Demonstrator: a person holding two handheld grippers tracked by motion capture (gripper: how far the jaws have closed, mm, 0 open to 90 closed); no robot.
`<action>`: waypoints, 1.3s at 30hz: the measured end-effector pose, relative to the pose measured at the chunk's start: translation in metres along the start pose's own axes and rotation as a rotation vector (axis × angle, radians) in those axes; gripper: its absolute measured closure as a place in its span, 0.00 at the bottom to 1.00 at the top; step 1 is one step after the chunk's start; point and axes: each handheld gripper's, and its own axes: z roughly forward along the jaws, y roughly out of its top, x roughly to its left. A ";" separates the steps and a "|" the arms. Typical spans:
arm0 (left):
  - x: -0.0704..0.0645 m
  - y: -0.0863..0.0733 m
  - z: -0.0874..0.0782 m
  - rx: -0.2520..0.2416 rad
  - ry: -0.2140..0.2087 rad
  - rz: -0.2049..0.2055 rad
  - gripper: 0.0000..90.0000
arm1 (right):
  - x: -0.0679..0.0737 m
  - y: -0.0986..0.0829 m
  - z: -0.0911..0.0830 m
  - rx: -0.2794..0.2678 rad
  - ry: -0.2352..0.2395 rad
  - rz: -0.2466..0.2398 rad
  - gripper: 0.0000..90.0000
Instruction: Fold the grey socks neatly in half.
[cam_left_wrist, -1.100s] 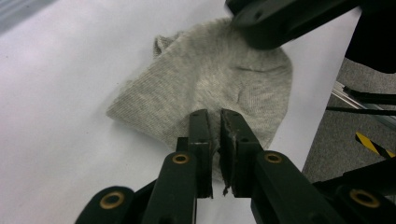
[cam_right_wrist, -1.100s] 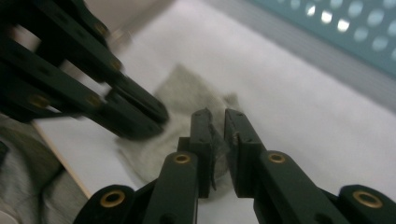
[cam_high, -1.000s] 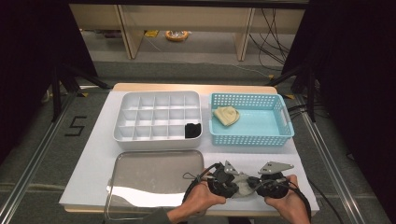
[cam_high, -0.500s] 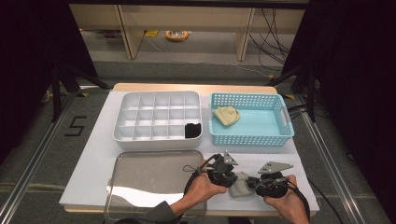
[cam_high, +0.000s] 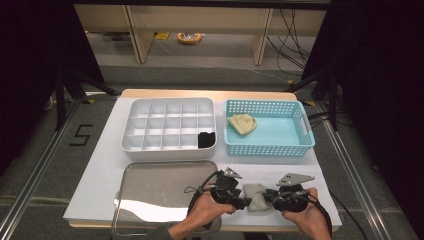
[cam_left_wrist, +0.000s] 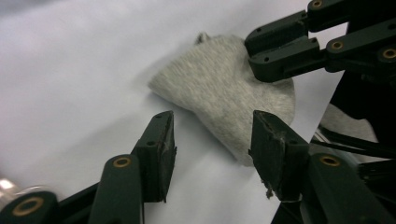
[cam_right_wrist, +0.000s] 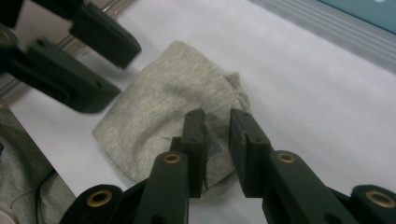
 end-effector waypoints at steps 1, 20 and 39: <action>-0.001 0.000 0.002 0.006 0.009 -0.008 0.55 | 0.000 -0.001 0.001 -0.009 -0.005 -0.002 0.85; 0.003 -0.003 -0.002 0.002 -0.049 -0.031 0.89 | 0.012 0.008 -0.012 -0.052 0.028 -0.026 0.87; 0.018 -0.012 -0.023 -0.002 -0.004 -0.041 0.88 | 0.050 0.012 0.023 0.000 0.120 -0.053 0.91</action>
